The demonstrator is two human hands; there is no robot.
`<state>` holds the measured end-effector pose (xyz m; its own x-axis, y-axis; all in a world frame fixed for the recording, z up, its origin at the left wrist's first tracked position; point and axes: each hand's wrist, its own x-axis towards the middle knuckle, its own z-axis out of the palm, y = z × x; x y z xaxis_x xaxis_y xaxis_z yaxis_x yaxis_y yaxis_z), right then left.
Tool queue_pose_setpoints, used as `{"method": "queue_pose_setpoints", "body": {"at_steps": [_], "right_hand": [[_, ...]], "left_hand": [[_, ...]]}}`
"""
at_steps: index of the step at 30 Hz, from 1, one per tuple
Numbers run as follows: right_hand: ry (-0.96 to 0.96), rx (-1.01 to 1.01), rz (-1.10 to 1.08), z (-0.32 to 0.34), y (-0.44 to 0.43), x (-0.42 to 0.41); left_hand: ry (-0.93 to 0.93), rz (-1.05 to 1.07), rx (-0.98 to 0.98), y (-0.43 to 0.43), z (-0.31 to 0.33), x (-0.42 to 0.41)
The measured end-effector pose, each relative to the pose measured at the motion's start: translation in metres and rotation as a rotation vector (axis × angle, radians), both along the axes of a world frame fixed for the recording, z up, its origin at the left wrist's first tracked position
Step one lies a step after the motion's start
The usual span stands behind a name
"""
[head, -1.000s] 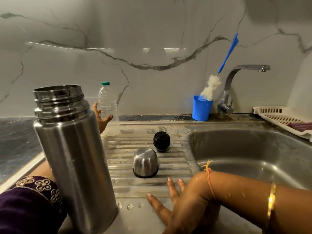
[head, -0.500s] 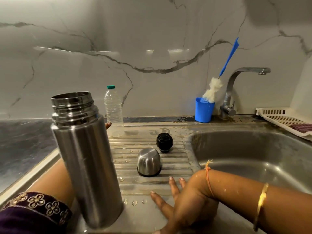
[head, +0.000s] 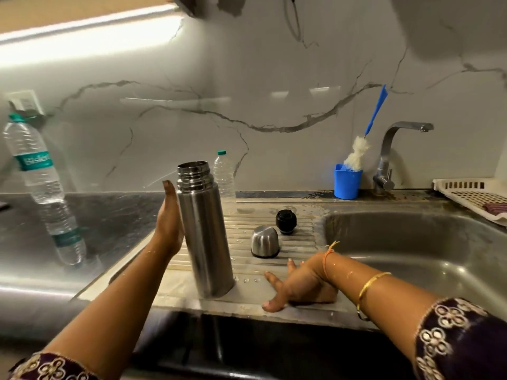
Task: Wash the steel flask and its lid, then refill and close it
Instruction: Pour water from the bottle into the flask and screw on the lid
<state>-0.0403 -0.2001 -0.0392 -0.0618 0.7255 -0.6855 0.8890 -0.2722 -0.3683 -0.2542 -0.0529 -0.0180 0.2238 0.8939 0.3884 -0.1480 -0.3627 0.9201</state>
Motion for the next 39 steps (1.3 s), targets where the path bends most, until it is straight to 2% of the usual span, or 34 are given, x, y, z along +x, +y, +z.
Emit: {"method": "queue_pose_setpoints", "body": {"at_steps": [2, 8, 12, 19, 24, 27, 30, 32, 35, 39], "right_hand": [[-0.033, 0.084, 0.014, 0.001, -0.008, -0.004], [-0.137, 0.310, 0.034, -0.015, -0.022, -0.004], [-0.168, 0.424, 0.040, -0.025, -0.027, -0.002], [0.045, 0.646, -0.042, -0.025, -0.038, 0.007], [0.296, 0.862, -0.056, -0.014, -0.042, 0.017], [0.423, 0.929, -0.093, 0.000, -0.045, 0.035], [0.622, 0.903, -0.161, 0.013, -0.050, 0.061], [0.727, 0.907, -0.203, 0.017, -0.053, 0.084], [0.780, 0.932, -0.270, 0.018, -0.055, 0.117], [0.832, 0.970, -0.383, 0.012, -0.051, 0.148]], "left_hand": [[-0.026, 0.032, -0.090, -0.017, 0.002, -0.005], [0.119, 0.114, 0.050, -0.063, 0.007, -0.001], [0.176, 0.140, 0.029, -0.086, 0.008, 0.007], [0.092, 0.337, -0.001, -0.093, 0.005, 0.031], [0.057, 0.335, 0.022, -0.113, 0.004, 0.075], [0.003, 0.234, -0.017, -0.128, 0.009, 0.114], [-0.053, 0.002, -0.094, -0.137, 0.020, 0.149], [-0.003, -0.172, -0.129, -0.141, 0.026, 0.172], [0.045, -0.371, -0.161, -0.141, 0.033, 0.204], [0.057, -0.474, -0.166, -0.131, 0.032, 0.239]]}}
